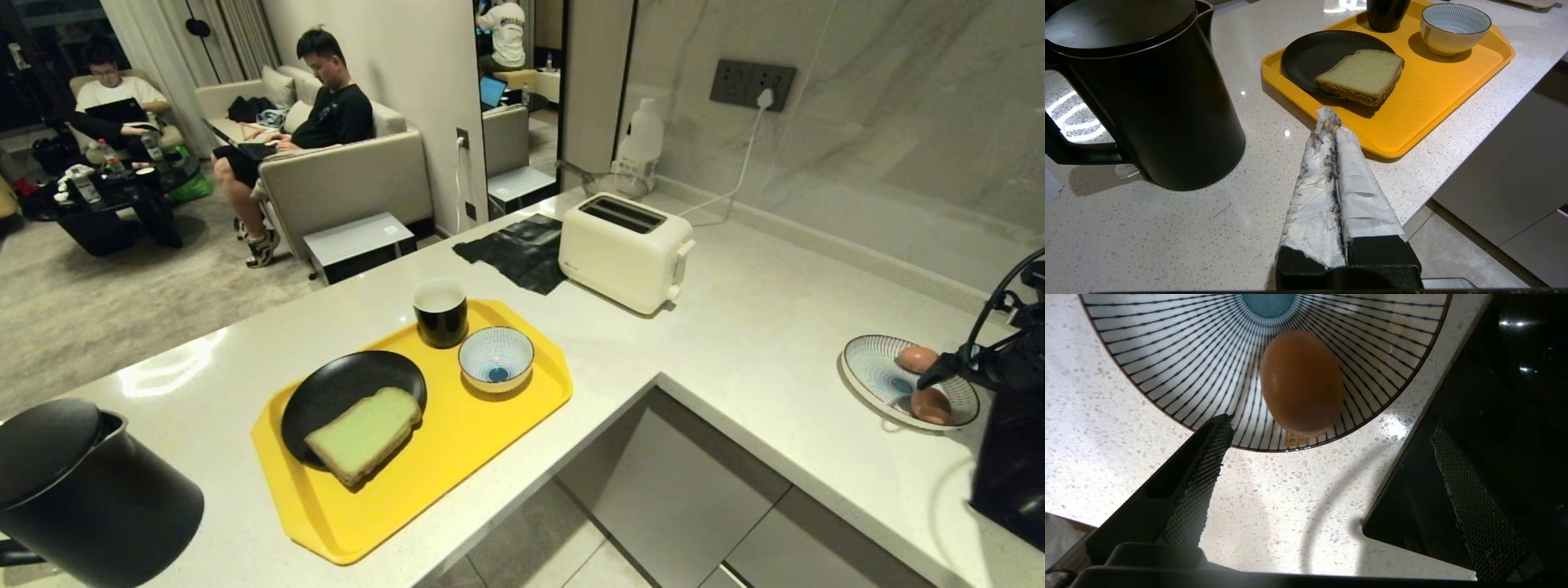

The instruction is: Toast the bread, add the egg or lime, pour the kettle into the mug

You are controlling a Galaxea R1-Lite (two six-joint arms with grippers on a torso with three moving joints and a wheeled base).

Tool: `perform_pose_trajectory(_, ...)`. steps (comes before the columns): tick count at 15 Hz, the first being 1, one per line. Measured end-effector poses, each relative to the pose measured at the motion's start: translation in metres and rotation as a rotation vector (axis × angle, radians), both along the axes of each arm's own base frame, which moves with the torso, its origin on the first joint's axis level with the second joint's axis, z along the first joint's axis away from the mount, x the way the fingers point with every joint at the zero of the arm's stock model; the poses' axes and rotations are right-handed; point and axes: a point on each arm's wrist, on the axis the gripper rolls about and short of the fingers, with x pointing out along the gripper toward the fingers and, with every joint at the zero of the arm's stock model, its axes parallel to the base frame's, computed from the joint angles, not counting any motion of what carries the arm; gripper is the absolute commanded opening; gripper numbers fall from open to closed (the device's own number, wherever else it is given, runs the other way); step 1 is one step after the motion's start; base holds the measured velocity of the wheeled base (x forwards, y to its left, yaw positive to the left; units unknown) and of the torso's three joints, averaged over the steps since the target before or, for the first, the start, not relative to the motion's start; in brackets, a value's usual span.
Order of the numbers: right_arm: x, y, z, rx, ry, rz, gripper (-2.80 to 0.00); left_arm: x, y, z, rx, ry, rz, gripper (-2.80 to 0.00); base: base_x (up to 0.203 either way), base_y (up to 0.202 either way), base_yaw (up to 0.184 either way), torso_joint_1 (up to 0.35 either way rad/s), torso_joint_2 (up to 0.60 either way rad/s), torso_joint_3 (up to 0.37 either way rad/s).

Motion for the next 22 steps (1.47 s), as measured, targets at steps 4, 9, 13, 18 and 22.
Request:
perform_pose_trajectory(4, 0.002, -0.002, -0.002, -0.021, 0.004, 0.021, 0.00, 0.000, 0.000, 0.000, 0.000, 0.000, 0.000, -2.80, 0.000, 0.000, 0.000, 0.000, 0.00, 0.000)
perform_pose_trajectory(9, 0.007, -0.002, 0.002, -0.040, -0.014, 0.037, 0.00, 0.000, 0.000, 0.000, -0.001, 0.000, 0.000, -2.80, 0.000, 0.000, 0.000, 0.000, 0.00, 0.000)
perform_pose_trajectory(13, 0.011, 0.004, 0.000, -0.037, -0.007, 0.054, 0.00, 0.000, 0.000, 0.000, 0.000, 0.000, 0.000, -2.80, 0.000, 0.000, 0.000, 0.000, 0.00, 0.000)
perform_pose_trajectory(18, 0.017, 0.012, -0.003, -0.044, -0.001, 0.074, 0.00, 0.000, 0.000, 0.000, 0.000, 0.000, 0.000, -2.80, 0.000, 0.000, 0.000, 0.000, 0.00, 0.000)
perform_pose_trajectory(22, 0.021, 0.012, -0.009, -0.044, 0.007, 0.077, 0.00, 0.000, 0.000, 0.000, -0.001, 0.000, 0.000, -2.80, 0.000, 0.000, 0.000, 0.000, 0.00, 0.000)
